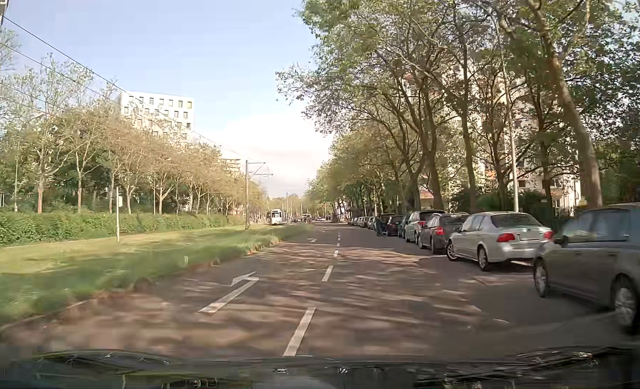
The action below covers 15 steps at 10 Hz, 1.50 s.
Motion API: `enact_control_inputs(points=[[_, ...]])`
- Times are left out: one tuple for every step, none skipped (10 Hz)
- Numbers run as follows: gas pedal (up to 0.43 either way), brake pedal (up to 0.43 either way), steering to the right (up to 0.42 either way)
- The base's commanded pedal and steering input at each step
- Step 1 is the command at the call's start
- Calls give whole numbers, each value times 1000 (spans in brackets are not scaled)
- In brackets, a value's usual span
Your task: Follow the waypoints while adhering to traffic rules and regulations
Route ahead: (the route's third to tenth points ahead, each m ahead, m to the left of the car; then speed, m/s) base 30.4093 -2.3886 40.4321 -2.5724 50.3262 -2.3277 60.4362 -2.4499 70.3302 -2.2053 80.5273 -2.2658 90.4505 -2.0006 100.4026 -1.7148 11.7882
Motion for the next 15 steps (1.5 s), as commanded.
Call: enact_control_inputs(points=[[87,0,-20],[87,0,-19],[87,0,-17],[87,0,-12],[87,0,-6],[87,0,-1],[87,0,0],[87,0,0],[79,0,0],[67,0,0],[67,0,1],[59,0,3],[59,0,5],[59,0,9],[59,0,11]])
